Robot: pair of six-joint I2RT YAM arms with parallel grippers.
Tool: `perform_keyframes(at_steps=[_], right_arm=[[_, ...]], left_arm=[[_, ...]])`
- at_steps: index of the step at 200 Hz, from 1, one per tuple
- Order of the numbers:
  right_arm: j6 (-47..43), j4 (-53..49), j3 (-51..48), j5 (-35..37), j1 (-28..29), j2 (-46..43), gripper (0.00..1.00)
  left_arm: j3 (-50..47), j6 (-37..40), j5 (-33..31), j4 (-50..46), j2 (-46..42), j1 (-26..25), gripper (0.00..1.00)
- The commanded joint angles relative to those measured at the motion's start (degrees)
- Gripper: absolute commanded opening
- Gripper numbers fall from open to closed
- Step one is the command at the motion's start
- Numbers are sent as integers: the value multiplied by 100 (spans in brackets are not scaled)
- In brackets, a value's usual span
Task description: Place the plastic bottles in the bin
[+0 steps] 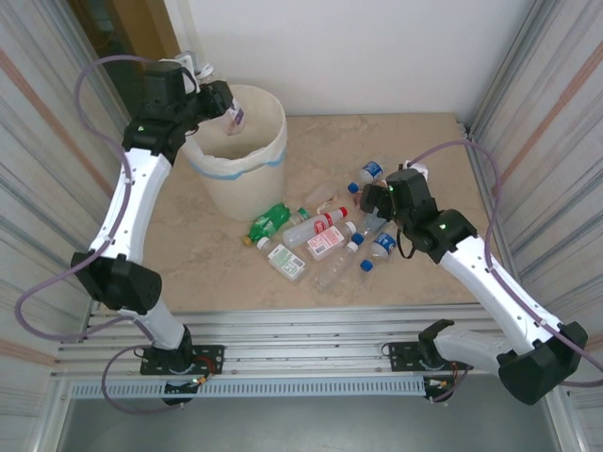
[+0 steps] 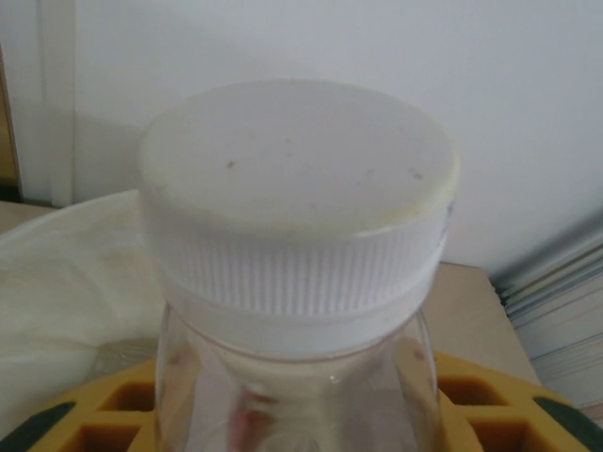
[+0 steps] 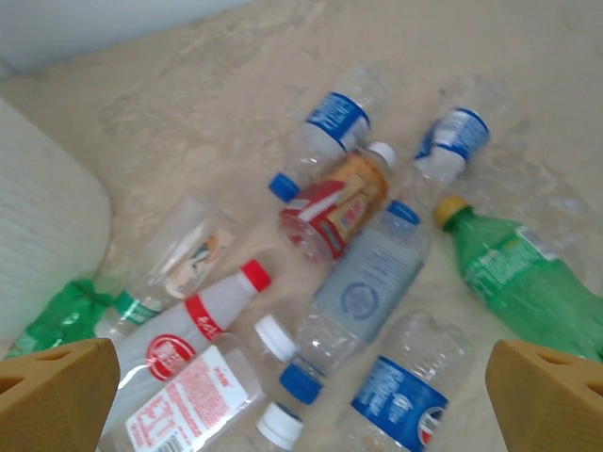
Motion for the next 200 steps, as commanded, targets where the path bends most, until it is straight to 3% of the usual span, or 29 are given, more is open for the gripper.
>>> perform_keyframes(at_steps=[1,57,88,120,165,200], right_arm=[[459,-553,-126,-142,-306,-95,98],[855,-706,-833,-914,-764,-71,100],[1085,-701,-1234,-1343,-852,173,93],[1267,-450,-1612,-1681,-858,389,87],[1395,-206,-1815,-1878,-860,630,87],[1389,-137,-1804,-1879,-866,795,88]], left_arm=[[78,-137,134,56,176,33,19],[-143,-151,134,130,576,28,26],[-178,-161,207,101,785,24,31],[-200,-167,228,52,898,24,43],[-170,-128,197,8,760,24,67],[-174,-120,152,-23,549,24,75]])
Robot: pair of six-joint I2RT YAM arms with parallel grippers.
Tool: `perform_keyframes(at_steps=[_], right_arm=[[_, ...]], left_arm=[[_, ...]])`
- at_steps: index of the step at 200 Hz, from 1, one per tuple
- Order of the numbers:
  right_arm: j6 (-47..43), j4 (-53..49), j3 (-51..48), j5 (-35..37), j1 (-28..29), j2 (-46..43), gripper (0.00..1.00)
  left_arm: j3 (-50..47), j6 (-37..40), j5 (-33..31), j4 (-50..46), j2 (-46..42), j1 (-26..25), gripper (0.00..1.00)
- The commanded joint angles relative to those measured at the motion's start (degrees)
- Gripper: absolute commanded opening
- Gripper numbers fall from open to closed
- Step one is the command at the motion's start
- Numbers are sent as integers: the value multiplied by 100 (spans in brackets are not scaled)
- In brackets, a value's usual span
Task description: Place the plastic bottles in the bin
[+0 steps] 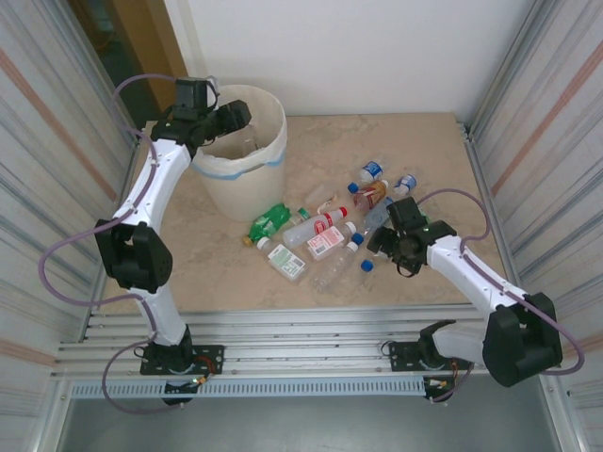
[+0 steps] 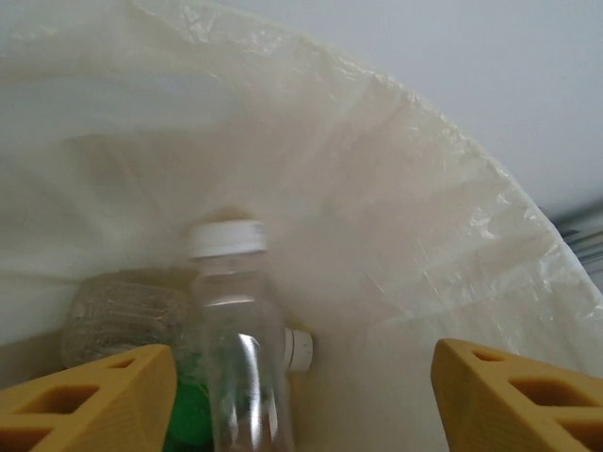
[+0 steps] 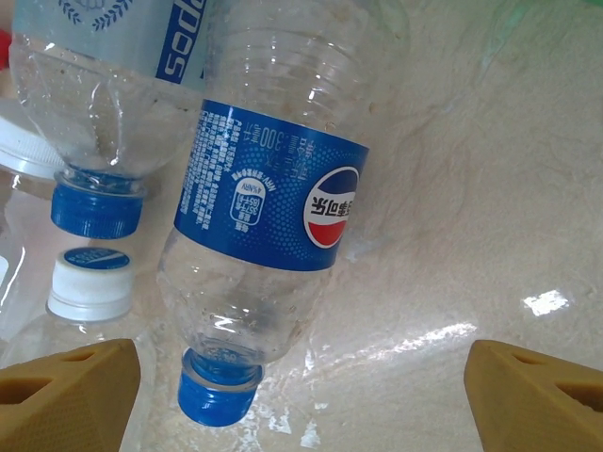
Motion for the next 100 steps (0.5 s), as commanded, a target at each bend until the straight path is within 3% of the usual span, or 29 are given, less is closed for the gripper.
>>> perform_keyframes(at_steps=[1,66,100], right_arm=[[122,81,-28,-58,-31,107,88],[77,228,-47,-79,-81,282,86],[56,431,-87,-133,-171,378,86]], left_arm=[[45,7,15,-18,-360,24,75],[-137,97,-99,-22,-990,-168,78],[-430,183,-287,-8,-1447,-465,84]])
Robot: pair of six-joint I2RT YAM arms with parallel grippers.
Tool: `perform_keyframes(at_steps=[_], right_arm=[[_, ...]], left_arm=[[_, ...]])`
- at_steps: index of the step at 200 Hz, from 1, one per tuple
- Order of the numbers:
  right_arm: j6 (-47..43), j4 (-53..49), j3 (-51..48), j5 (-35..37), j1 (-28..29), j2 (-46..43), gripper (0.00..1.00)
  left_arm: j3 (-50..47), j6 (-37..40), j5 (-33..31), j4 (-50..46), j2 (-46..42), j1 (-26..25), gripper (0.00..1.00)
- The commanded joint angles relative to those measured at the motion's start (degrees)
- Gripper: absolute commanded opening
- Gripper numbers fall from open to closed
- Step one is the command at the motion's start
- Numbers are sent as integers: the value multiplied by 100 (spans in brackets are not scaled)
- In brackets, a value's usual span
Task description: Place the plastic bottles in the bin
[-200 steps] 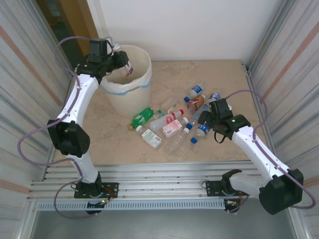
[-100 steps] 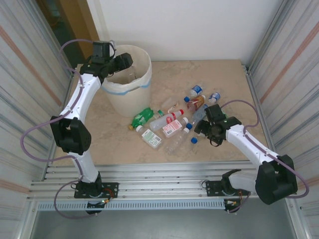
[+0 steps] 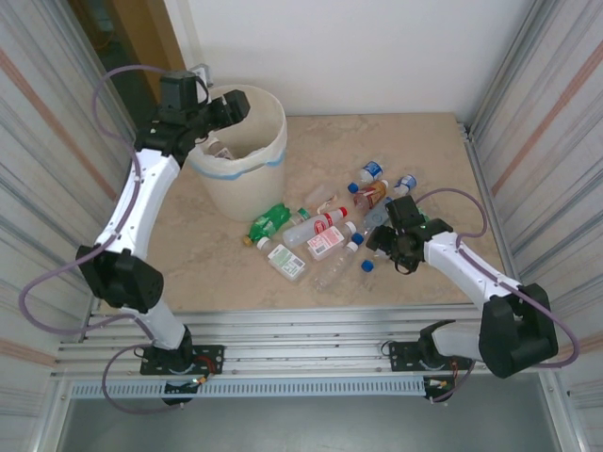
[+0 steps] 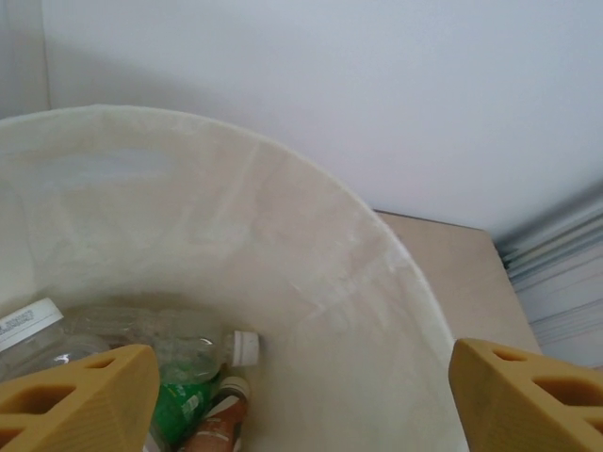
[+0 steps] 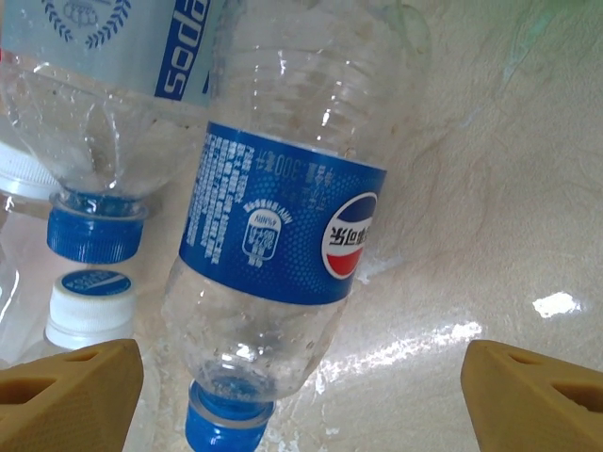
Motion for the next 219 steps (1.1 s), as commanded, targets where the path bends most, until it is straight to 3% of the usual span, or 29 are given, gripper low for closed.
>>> perform_keyframes(at_steps=[1,42,82,132,219], right_arm=[[49,161,-87,-85,-80,108,86],[-21,418,-72,-135,-177,379,86],[-99,642,-59,-192,-214,741,85],[-166,845,-96,-255,-218,1092,79],[-181,1024,-204,-383,-216,1472,68]], left_arm=[[-238,145,-181,6,-436,-211,85],[-822,219,-437,35,-1040,-721,99],[-1723,7,-724,245,-1731,-1135,99],[-2707,-405,-772,528,-2451,-1254,99],[-2899,-513,-775,581,-2690,-1276,99]])
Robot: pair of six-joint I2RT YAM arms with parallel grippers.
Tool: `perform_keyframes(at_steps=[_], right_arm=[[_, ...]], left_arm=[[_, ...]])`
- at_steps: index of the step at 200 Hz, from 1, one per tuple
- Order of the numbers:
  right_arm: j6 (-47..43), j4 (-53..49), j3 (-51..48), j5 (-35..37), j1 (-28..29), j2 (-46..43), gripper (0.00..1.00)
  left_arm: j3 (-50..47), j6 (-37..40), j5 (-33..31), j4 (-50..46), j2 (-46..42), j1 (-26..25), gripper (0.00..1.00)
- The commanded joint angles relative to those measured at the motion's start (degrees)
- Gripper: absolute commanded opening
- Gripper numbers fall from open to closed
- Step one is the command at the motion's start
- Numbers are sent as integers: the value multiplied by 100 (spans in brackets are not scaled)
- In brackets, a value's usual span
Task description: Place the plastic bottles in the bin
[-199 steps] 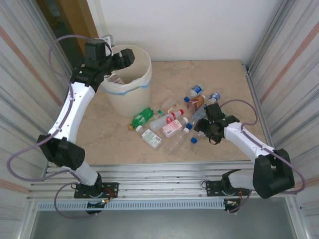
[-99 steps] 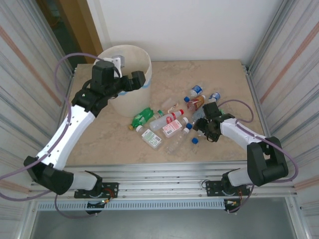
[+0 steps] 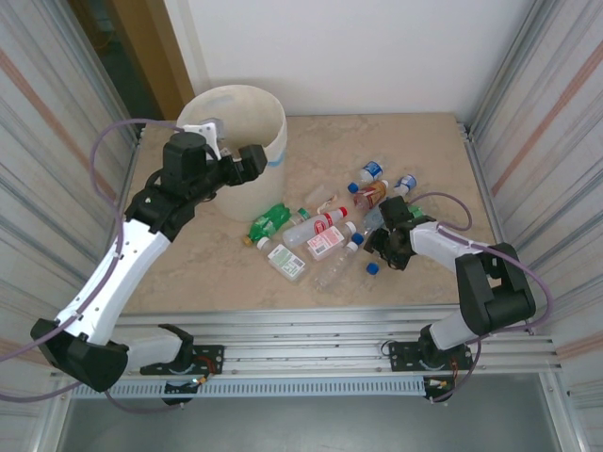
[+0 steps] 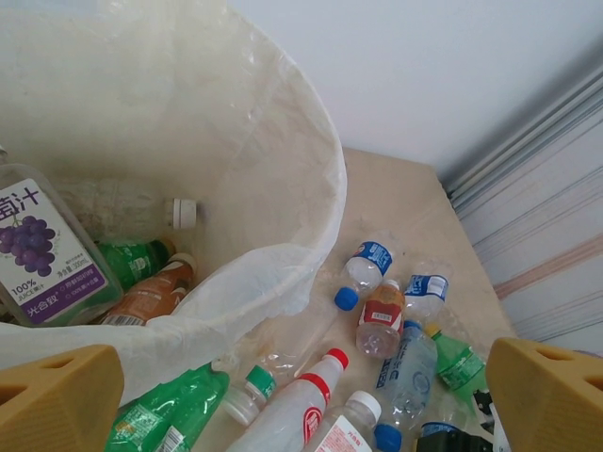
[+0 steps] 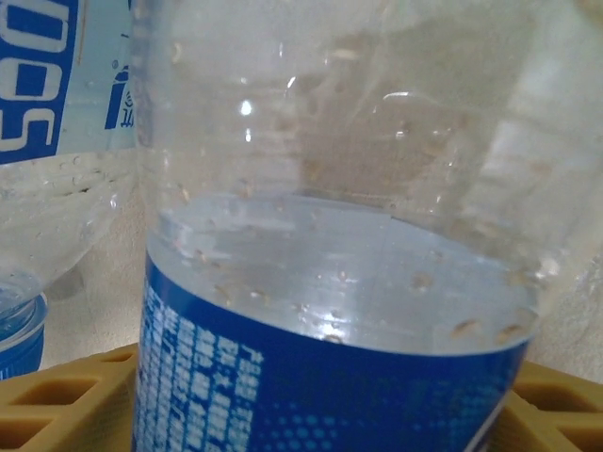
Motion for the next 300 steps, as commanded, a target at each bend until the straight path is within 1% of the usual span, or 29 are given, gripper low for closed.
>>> perform_keyframes(at_steps=[1,26,63,121,158,195,236,300], right_arm=[[-97,18,-96,-105,-33,88,68],[-142,-68,-99,-78,-37,-16,61],[-256,-365,-54,76,-23,-481,53],[-548,-940,248,452,179,-1567,47],[-845,-1077,640,603,409,-2036,44],[-1246,-754,932,612,775,-2338,44],[-1650,-163,1114,431,1127,-2498,44],[-2255,990,1237,-275,1451,-2490,44]], left_arm=[[-87,-100,-59,183,-120,-37,99],[-115,-125,-62,196,-113,-37,99],[-156,-127,-67,206,-168,-32,99],[-159,-144,-75,226,-228,-37,99],[-125,-134,-100,157,-300,-37,99],[-123,-162,-50,149,-365,-37,99],[-103,-171,65,149,-437,-37,99],[-221,-194,375,213,-611,-37,99]])
